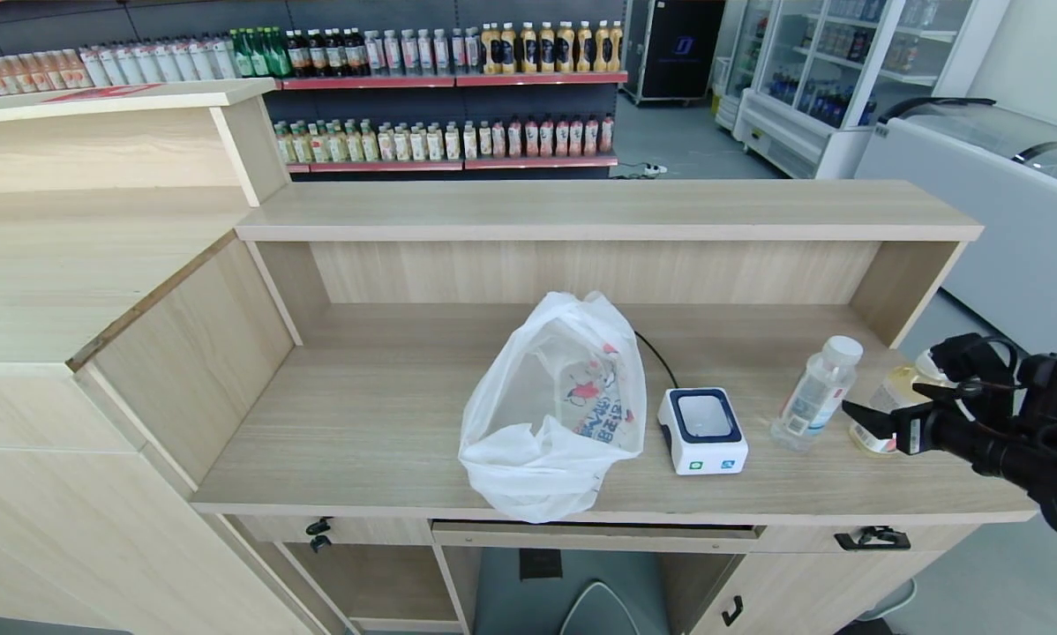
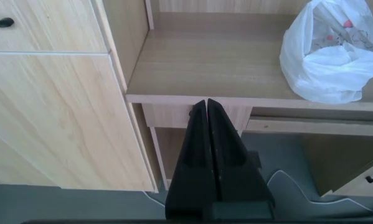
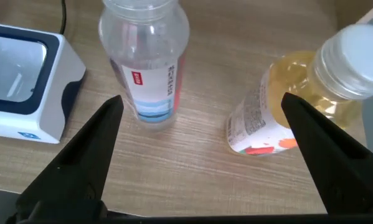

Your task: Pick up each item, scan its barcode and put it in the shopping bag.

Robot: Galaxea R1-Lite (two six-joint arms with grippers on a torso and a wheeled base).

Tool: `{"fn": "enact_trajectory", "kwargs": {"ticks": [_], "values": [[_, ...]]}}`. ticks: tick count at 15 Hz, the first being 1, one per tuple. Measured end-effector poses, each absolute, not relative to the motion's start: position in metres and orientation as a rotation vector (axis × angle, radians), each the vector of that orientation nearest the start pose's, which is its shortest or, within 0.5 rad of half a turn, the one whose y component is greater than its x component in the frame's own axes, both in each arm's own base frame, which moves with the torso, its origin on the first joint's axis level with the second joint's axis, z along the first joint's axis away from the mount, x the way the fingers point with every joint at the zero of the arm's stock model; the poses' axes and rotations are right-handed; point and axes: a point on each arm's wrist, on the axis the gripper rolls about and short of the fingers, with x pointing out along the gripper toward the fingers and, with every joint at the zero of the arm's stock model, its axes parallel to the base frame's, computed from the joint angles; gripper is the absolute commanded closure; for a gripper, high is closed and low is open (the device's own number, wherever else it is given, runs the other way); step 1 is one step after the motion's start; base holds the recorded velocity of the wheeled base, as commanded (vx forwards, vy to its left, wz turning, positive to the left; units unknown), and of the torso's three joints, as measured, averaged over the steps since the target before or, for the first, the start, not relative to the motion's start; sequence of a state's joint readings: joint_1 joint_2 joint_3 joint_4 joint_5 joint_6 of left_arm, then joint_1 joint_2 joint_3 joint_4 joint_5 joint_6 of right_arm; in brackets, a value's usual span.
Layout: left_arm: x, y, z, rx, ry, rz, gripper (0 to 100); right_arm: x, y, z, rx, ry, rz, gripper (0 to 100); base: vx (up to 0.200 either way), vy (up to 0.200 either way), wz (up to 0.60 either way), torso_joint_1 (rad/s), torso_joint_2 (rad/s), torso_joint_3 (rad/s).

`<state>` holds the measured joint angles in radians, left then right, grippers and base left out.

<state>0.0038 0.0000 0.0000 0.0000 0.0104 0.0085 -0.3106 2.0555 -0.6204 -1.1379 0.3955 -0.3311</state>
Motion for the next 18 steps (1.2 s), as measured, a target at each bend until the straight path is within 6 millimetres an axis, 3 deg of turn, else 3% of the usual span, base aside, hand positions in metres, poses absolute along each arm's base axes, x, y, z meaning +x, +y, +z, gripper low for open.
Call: {"fn": "enact_trajectory", "kwargs": {"ticks": [10,18], "values": [[-0.023,0.000,0.075,0.008,0.000,0.014,100,0.355,-0.081,0.047,-0.295,0.236,0.277,0,0.000,0.000,0.00,0.000,0.00,0.000],[-0.023,0.000,0.075,0.008,0.000,0.014,100,0.377,-0.073,0.038,-0.304,0.204,0.348,0,0.000,0.000,0.00,0.000,0.00,0.000]]}}
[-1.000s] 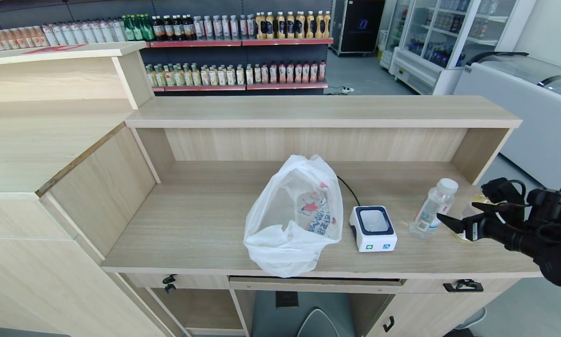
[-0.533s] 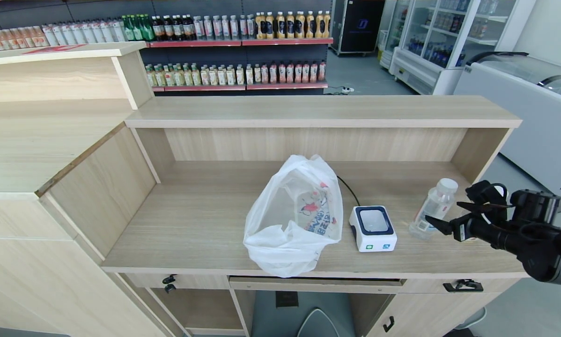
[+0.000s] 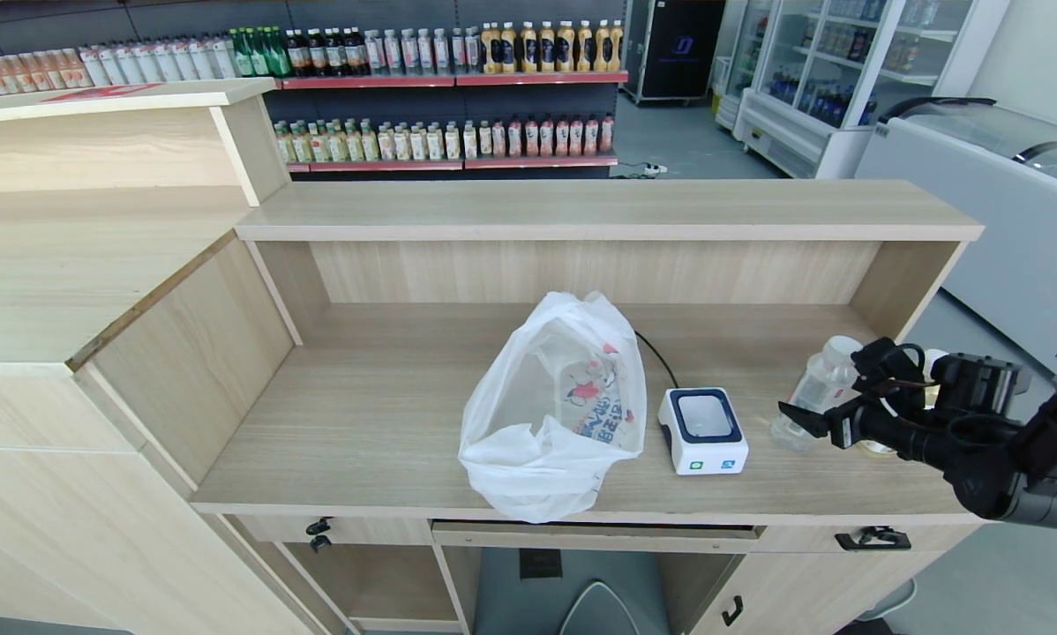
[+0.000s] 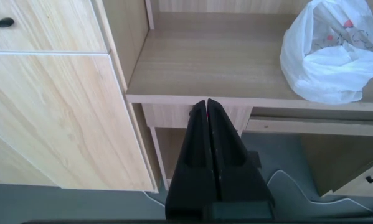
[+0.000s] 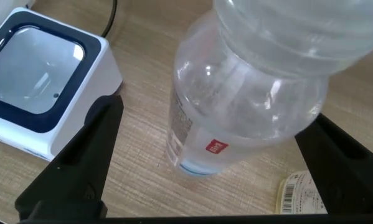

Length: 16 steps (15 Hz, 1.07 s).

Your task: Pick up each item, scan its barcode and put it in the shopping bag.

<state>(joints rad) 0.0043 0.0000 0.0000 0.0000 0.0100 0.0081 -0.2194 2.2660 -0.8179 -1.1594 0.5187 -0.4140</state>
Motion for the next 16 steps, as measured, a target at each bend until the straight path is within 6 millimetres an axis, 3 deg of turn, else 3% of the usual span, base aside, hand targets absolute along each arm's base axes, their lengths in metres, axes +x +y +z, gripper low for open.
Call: {"fn": "enact_trajectory", "kwargs": {"ticks": [16], "values": [[-0.023,0.000,0.075,0.009,0.000,0.014,100,0.408,-0.060,0.024,-0.311,0.146,0.452,0,0.000,0.000,0.00,0.000,0.00,0.000]]}}
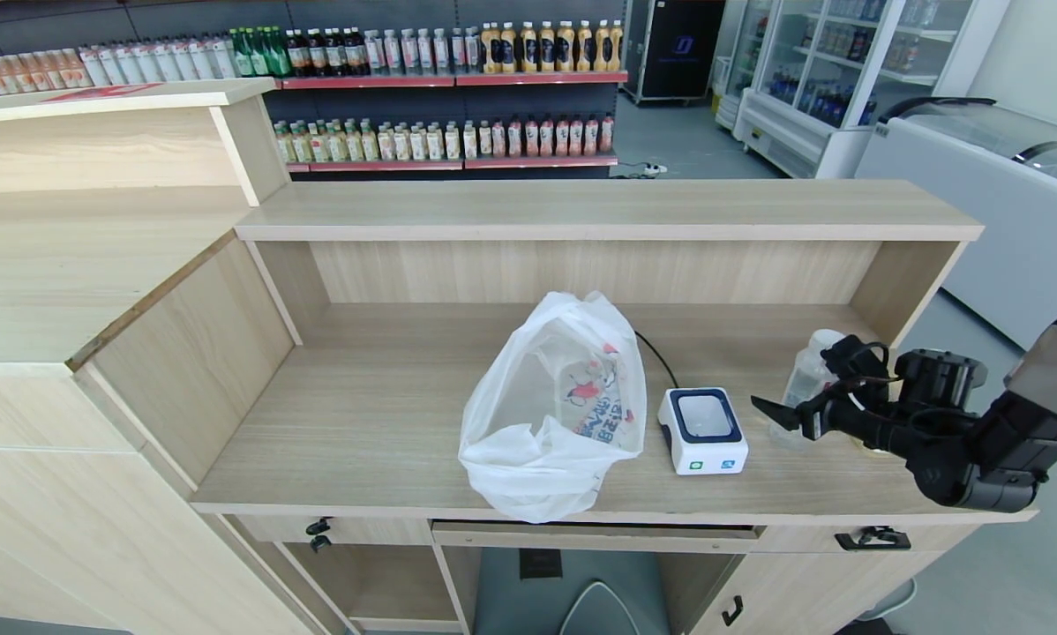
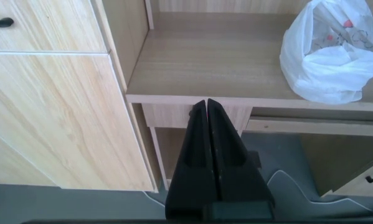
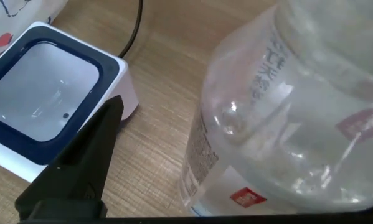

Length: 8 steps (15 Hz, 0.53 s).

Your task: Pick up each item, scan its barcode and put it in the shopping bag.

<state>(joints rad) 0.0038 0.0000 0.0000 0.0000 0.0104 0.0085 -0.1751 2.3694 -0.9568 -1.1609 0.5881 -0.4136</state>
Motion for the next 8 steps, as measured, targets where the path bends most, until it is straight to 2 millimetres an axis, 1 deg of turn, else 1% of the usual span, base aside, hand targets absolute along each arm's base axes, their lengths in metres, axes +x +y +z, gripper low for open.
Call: {"fn": "enact_trajectory", "kwargs": {"ticks": [1,2,6,8], "values": [[-0.0228,0.0001,0.0755,0.008,0.000,0.015,100,0.4094,-0.0589,0.0232,-0.309,0.143,0.466,0,0.000,0.000,0.00,0.000,0.00,0.000],[-0.0228,0.0001,0.0755,0.008,0.000,0.015,100,0.4098,-0.0581,0.0224,-0.305,0.136,0.496,100,0.000,0.000,0.00,0.000,0.00,0.000],[-0.0228,0.0001,0.0755,0.008,0.000,0.015,100,0.4124,-0.0592,0.0256,-0.308,0.119,0.505,100,0.000,0.000,0.00,0.000,0.00,0.000],[-0.0228,0.0001,0.0755,0.009,0.000,0.014,100,0.4129,-0.0645,0.0278,-0.312,0.111,0.490,100,0.000,0.000,0.00,0.000,0.00,0.000]]}}
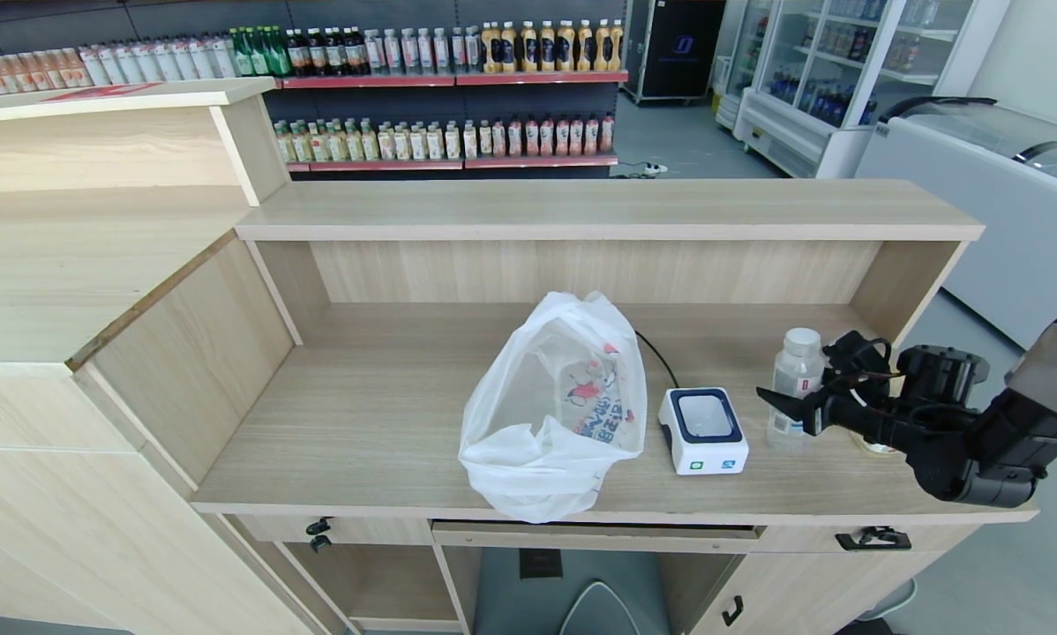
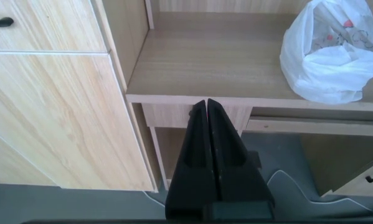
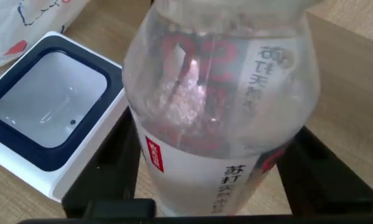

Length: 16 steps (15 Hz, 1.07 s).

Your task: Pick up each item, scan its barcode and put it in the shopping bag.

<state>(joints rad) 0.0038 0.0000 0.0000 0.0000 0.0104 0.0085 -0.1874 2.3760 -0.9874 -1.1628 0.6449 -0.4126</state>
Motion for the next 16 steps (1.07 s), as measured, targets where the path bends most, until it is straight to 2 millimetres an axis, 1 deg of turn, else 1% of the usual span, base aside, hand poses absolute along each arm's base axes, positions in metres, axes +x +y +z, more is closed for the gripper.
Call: {"fn": "enact_trajectory", "kwargs": {"ticks": [6,9,11,13,14,16], "values": [[-0.023,0.000,0.075,0.008,0.000,0.015,100,0.407,-0.073,0.031,-0.276,0.135,0.468,100,0.000,0.000,0.00,0.000,0.00,0.000],[-0.023,0.000,0.075,0.009,0.000,0.015,100,0.406,-0.072,0.045,-0.179,0.126,0.455,100,0.000,0.000,0.00,0.000,0.00,0.000],[-0.023,0.000,0.075,0.008,0.000,0.014,100,0.404,-0.068,0.065,-0.063,0.120,0.453,100,0.000,0.000,0.00,0.000,0.00,0.000],[-0.023,0.000,0.075,0.008,0.000,0.014,100,0.399,-0.060,0.092,0.043,0.134,0.462,100,0.000,0.000,0.00,0.000,0.00,0.000],[-0.023,0.000,0.075,0.008,0.000,0.015,100,0.395,-0.054,0.109,0.098,0.148,0.472,100,0.000,0.000,0.00,0.000,0.00,0.000],[-0.023,0.000,0.075,0.008,0.000,0.015,100,0.383,-0.037,0.150,0.224,0.171,0.499,100,0.000,0.000,0.00,0.000,0.00,0.000]]}}
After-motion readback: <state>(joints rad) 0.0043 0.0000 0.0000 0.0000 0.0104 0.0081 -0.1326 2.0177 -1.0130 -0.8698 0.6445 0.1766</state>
